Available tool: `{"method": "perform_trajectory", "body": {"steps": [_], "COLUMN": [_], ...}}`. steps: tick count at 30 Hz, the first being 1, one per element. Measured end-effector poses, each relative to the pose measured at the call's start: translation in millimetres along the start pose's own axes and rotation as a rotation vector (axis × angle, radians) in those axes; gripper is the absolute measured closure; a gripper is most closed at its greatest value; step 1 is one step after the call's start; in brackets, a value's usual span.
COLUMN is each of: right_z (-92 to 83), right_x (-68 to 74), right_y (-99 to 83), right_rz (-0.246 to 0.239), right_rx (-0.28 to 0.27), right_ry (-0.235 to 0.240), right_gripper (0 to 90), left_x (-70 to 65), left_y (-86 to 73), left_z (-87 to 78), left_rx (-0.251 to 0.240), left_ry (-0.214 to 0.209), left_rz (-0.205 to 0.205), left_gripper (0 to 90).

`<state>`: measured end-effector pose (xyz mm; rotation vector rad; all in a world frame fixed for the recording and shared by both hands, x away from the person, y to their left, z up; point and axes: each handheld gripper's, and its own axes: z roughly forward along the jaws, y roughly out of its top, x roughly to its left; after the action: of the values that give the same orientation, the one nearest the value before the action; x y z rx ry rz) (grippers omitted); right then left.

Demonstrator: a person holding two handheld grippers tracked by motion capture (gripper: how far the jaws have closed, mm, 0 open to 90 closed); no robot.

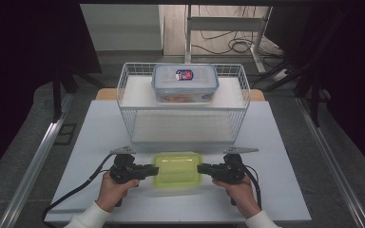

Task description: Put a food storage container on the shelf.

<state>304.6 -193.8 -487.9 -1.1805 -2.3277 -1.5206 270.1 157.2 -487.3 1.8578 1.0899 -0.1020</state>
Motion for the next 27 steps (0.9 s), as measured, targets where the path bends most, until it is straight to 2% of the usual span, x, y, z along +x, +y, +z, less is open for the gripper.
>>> {"method": "perform_trajectory", "body": {"steps": [2,4,9,22,25,27], "right_z": [-1.3,-2.6,-8.0,-14.9,-15.8,-17.4], "right_x": [1.6,2.6,5.7,15.5,16.4,14.4], "right_y": [1.2,2.4,6.7,18.3,21.4,22.5], "right_rz": [-0.006,-0.017,-0.047,-0.093,-0.110,-0.096], "right_rx": [-0.002,-0.006,-0.028,-0.055,-0.056,-0.066], "right_ry": [-0.002,-0.003,-0.003,-0.005,-0.022,-0.017], "right_gripper": [80.1,80.1,80.1,80.0,80.1,80.1], "left_x": [-1.4,-5.2,-11.6,-12.1,-14.4,-14.3], "left_y": [0.7,2.0,5.5,13.2,18.1,22.0], "left_z": [-1.5,-2.4,-6.8,-16.5,-15.8,-16.1], "left_rx": [-0.003,-0.003,-0.024,-0.060,-0.063,-0.068], "left_ry": [0.000,0.019,0.018,-0.010,0.003,-0.008], "left_rz": [0.007,0.030,0.044,0.034,0.050,0.050], "left_gripper": [75.2,75.1,75.0,75.8,75.9,75.8]}}
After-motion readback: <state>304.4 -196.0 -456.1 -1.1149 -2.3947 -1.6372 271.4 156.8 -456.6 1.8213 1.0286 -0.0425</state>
